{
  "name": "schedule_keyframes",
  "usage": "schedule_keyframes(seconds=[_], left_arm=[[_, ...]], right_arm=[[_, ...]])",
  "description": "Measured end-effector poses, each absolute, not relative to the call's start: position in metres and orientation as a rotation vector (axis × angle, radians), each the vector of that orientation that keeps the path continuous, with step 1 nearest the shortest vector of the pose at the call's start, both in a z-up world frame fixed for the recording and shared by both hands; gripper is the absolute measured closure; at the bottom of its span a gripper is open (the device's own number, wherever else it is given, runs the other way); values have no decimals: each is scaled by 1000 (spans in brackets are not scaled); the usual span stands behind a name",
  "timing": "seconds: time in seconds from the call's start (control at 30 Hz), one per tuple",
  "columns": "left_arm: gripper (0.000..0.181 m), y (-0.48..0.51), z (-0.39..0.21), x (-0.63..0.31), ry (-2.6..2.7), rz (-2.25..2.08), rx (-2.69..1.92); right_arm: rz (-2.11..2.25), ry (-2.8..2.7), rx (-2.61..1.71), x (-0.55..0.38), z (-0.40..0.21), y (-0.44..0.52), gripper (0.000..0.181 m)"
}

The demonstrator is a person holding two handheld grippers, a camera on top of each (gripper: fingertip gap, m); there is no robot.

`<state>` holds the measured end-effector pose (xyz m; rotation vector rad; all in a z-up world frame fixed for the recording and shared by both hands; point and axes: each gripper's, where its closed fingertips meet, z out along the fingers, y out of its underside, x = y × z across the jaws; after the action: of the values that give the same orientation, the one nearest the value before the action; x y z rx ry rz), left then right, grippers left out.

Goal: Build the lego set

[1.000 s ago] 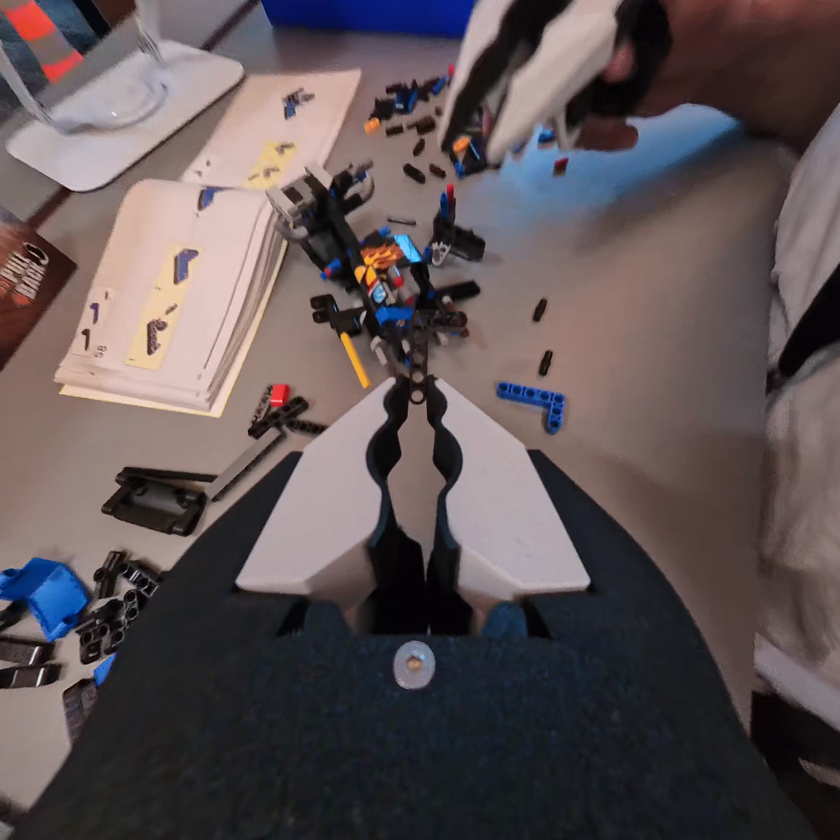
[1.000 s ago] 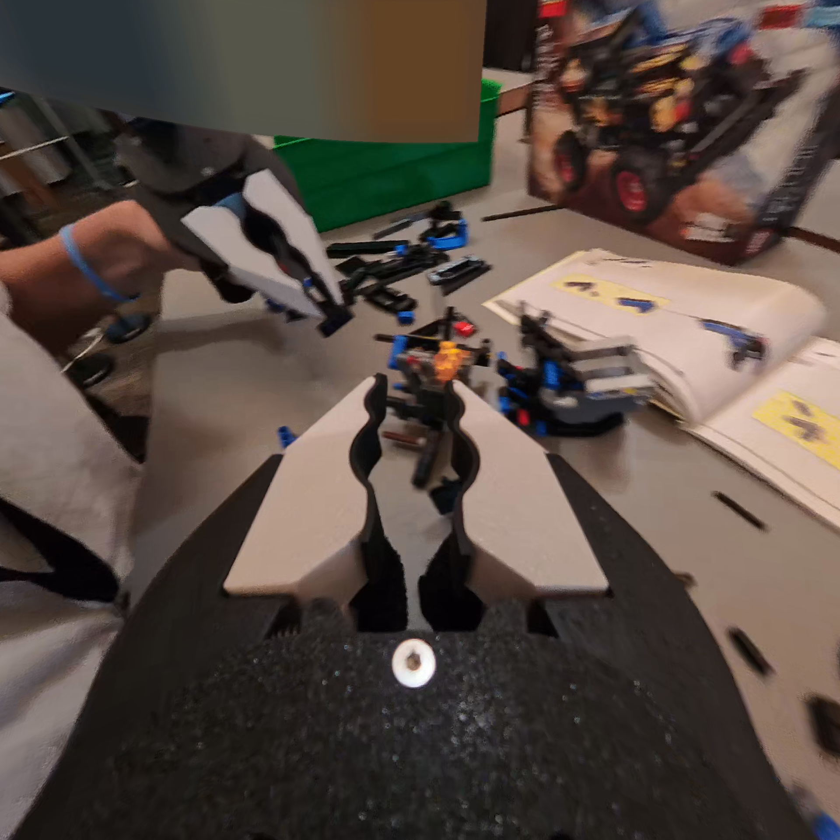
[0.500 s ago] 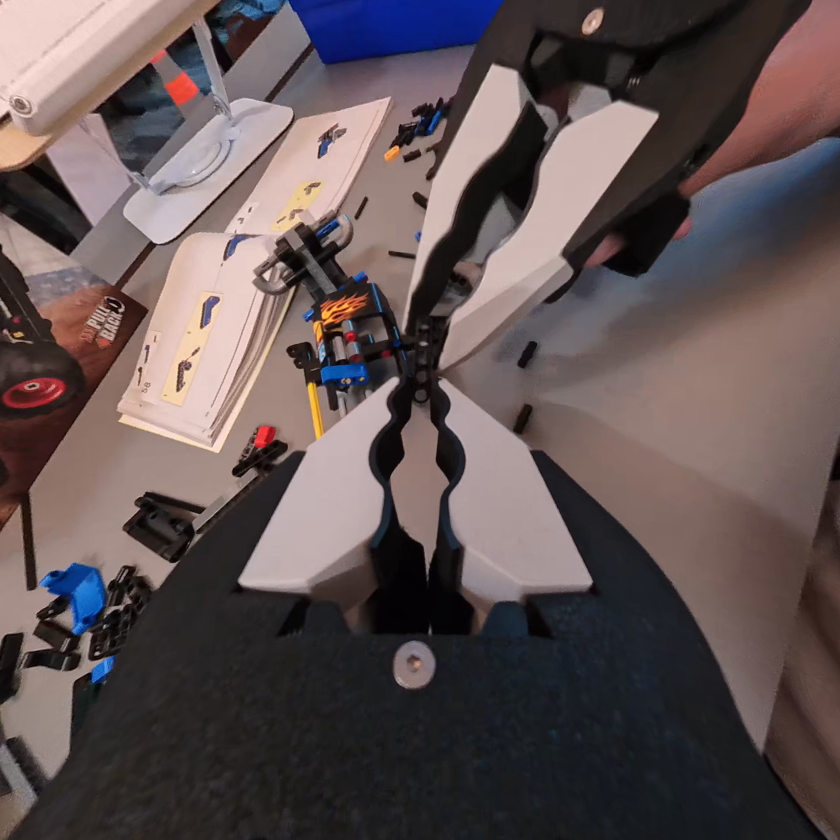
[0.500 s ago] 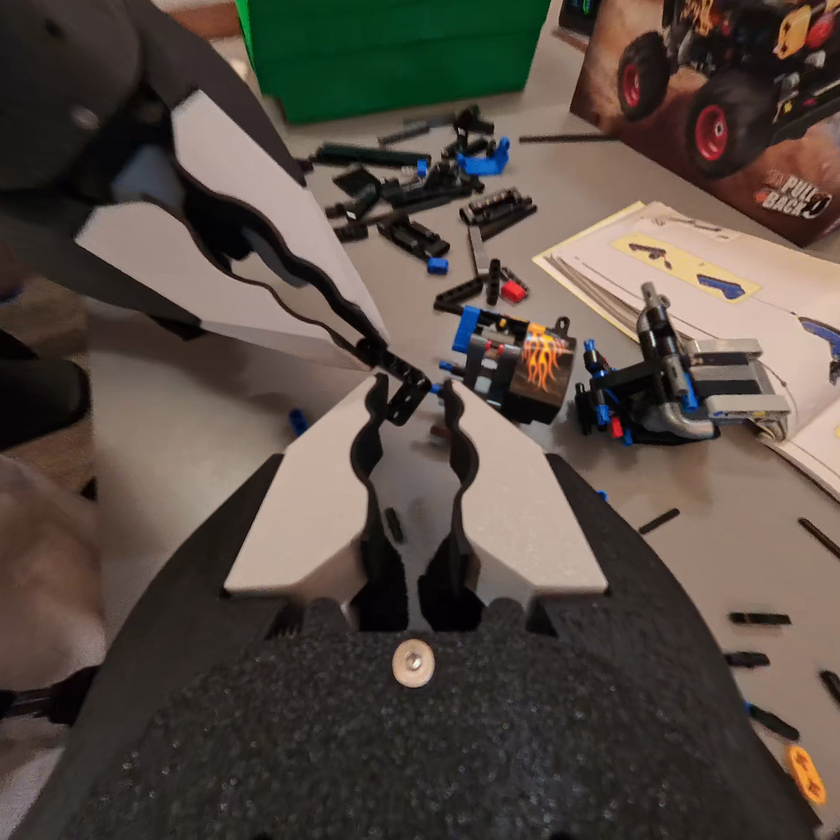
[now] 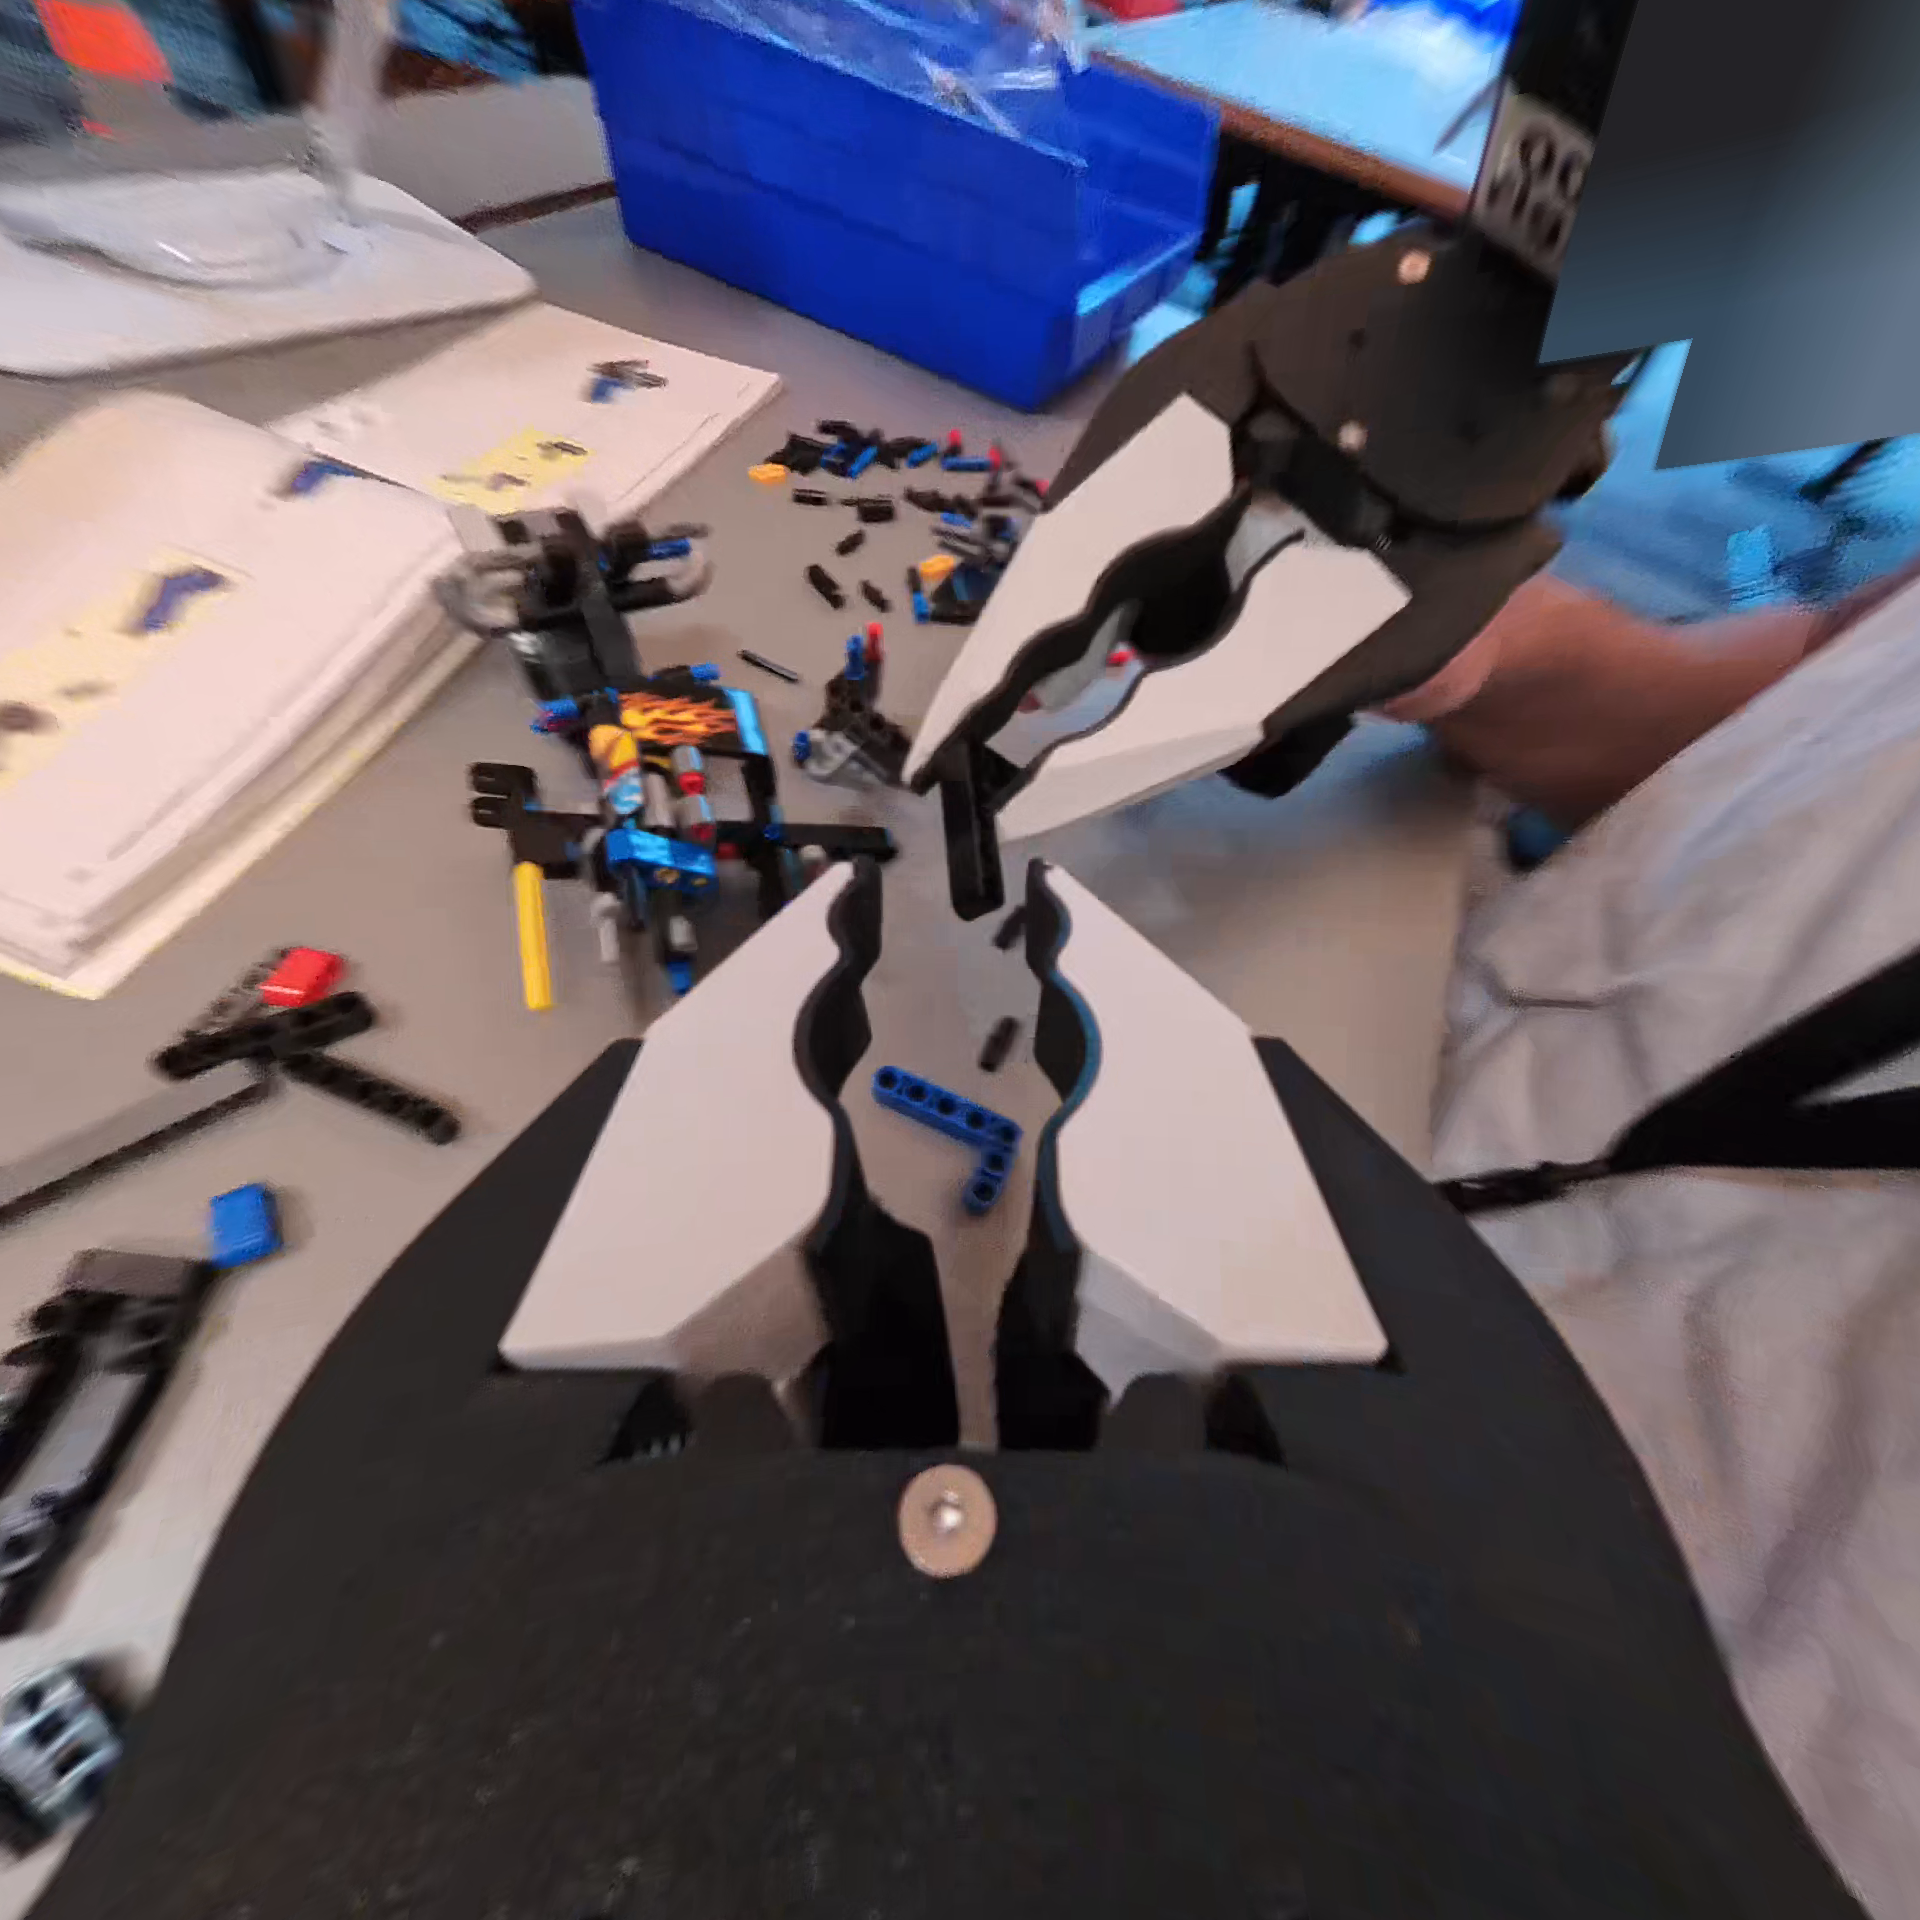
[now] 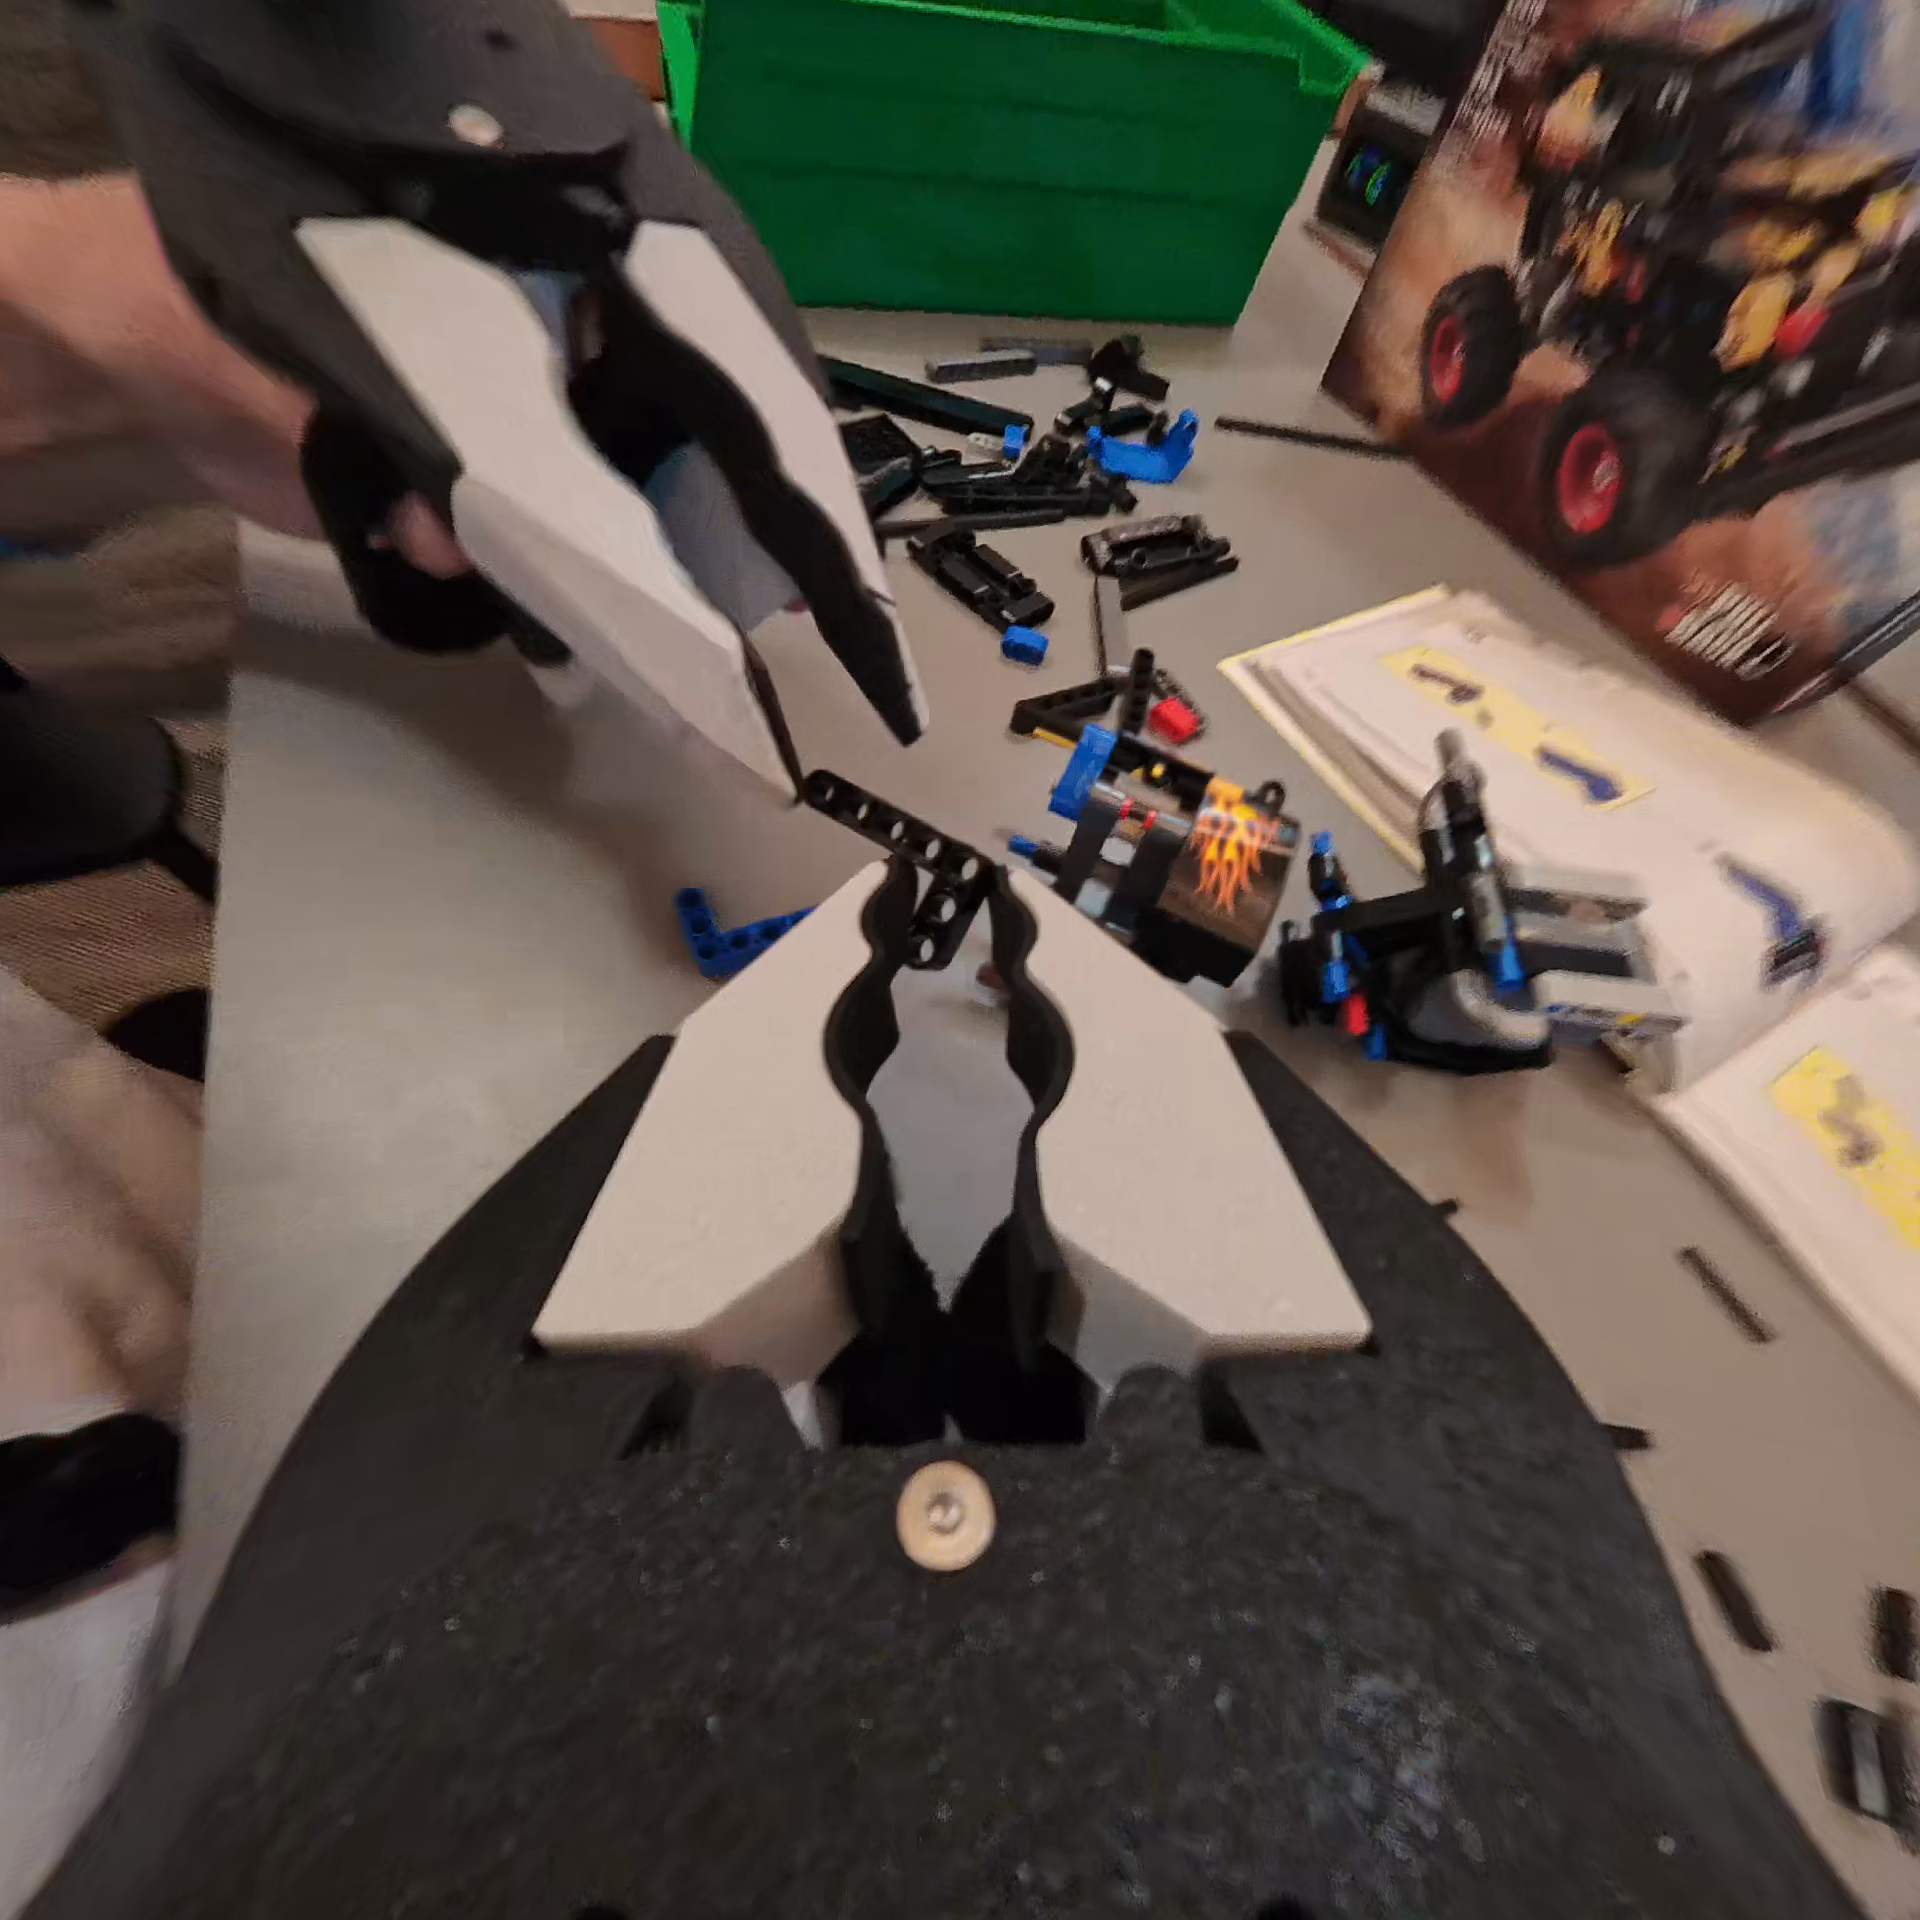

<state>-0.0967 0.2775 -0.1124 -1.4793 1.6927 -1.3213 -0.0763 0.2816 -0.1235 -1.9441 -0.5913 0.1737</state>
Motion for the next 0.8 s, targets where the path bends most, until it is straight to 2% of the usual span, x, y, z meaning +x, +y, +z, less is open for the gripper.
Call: schedule_keyframes(seconds=[0.03,0.13,0.2,0.33,0.47,0.6,0.7,0.77,0.8], left_arm=[[156,274,-113,-98,1718,-1406,-1512],[156,267,-119,-100,1777,-1553,-1584],[173,262,-118,-101,1781,-1639,-1580],[175,267,-122,-97,1723,-1658,-1599],[175,273,-109,-96,1559,-1818,-1595],[175,260,-105,-99,1575,-1887,-1540],[175,255,-105,-100,1632,-1848,-1495],[174,259,-112,-98,1713,-1654,-1443],[163,264,-117,-95,1746,-1492,-1391]], right_arm=[[132,-625,-1920,-78,-121,281,167],[125,-648,-1882,-86,-116,279,167],[136,-638,-1903,-86,-119,279,167],[265,-588,-1953,-84,-126,278,162],[649,-456,-1918,-89,-112,271,156],[849,-391,-1891,-92,-104,267,166],[888,-417,-1896,-93,-103,262,172],[876,-417,-1897,-91,-103,262,173],[858,-400,-1893,-89,-103,264,173]])
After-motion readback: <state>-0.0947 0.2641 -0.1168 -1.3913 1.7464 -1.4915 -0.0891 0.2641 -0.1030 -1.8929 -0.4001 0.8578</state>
